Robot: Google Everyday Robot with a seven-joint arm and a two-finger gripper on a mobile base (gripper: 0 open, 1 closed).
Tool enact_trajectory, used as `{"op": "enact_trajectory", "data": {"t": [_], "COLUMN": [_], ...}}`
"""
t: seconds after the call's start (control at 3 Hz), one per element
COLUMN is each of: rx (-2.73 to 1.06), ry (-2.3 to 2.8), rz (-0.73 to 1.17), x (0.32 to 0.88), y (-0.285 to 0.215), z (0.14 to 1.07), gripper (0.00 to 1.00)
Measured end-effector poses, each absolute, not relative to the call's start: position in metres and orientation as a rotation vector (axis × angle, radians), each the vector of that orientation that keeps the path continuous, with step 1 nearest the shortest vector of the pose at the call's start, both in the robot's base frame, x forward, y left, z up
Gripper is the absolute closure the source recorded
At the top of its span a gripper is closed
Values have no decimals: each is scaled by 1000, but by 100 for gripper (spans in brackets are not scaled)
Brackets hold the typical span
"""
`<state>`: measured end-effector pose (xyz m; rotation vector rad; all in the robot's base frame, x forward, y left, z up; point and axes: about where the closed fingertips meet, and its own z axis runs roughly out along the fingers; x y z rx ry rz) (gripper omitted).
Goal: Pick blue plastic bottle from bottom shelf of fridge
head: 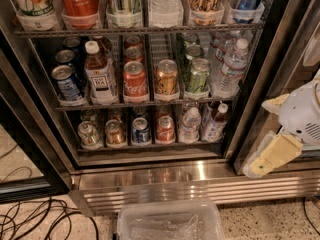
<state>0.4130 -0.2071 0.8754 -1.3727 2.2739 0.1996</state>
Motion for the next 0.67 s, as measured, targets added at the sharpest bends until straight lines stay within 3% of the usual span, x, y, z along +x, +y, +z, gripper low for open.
{"op": "enact_trajectory", "data": {"t": [0.67], "rx": [-1302], "ry": [2232], "rz": [233], "x": [423], "y": [-202], "z": [865], "gripper": [0]}}
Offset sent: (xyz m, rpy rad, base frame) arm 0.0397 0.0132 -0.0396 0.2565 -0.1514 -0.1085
